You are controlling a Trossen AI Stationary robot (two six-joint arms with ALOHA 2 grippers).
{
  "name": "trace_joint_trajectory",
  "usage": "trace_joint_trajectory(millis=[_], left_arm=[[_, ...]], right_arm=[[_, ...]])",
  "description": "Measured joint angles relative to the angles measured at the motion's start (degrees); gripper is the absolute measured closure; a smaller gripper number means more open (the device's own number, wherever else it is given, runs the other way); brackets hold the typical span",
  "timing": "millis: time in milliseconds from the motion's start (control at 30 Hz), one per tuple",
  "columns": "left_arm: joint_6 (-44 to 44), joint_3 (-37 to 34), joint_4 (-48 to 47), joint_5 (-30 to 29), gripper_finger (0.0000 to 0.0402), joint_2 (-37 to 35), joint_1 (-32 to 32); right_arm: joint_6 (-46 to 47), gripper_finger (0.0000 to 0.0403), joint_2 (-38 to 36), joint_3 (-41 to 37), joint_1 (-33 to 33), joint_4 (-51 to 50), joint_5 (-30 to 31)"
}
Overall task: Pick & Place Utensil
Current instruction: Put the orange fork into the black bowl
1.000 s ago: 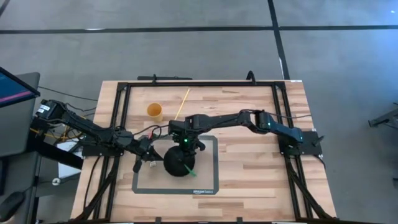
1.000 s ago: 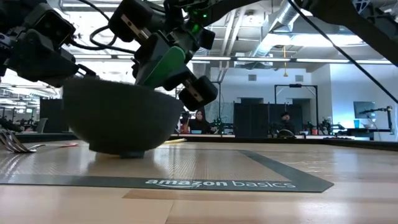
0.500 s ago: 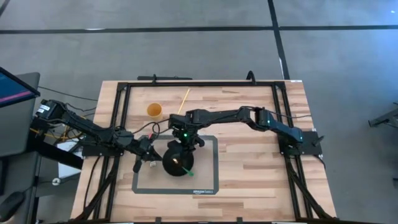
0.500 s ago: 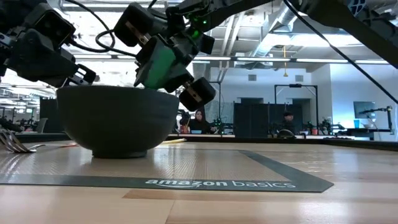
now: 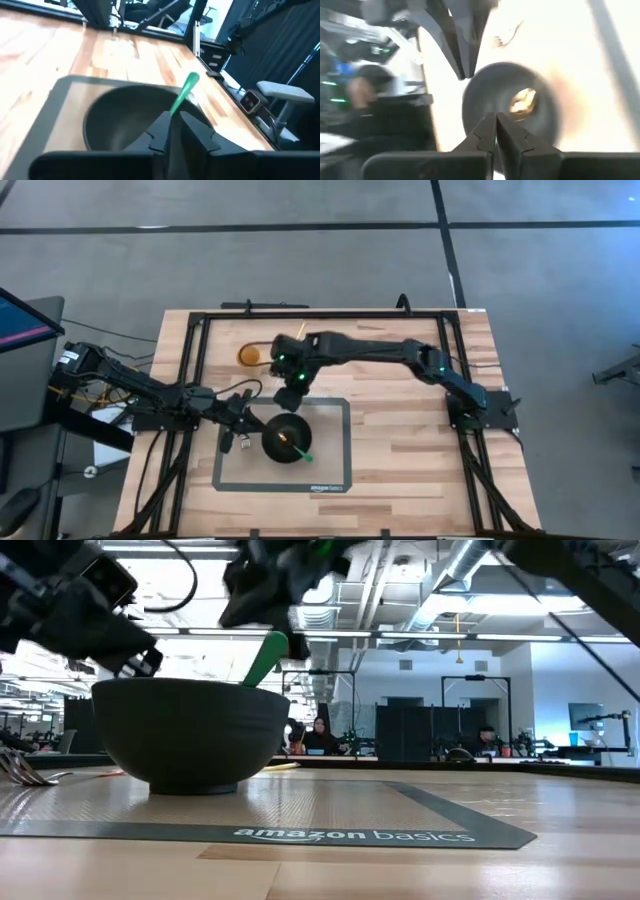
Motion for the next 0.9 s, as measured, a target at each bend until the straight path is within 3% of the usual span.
trace_joint_trajectory(millis=[200, 333, 567, 767, 900], left_arm=[[0.8, 8.1, -17.9, -1.3, 0.0319, 0.0, 1.4], [-3.6, 13.2, -32.7, -5.5, 0.0307, 0.0, 2.1], [-17.6, 21.3, -56.6, -5.8, 0.0307, -0.2, 3.0], [-33.4, 21.6, -63.9, -5.7, 0.0307, -0.2, 5.0], [-41.8, 21.6, -69.9, -5.8, 0.0307, -0.2, 6.2]], right_arm=[[-11.1, 0.0401, -10.1, 0.2, 0.3, -9.9, 19.6], [-17.5, 0.0401, -16.9, 0.3, 0.0, -11.9, 27.7], [-24.9, 0.0402, -22.2, -7.6, -2.5, -10.7, 27.3], [-24.7, 0.0403, -26.1, -24.9, -5.5, 2.7, 19.4], [-23.7, 0.0403, -30.7, -37.6, -6.0, 13.9, 18.3]])
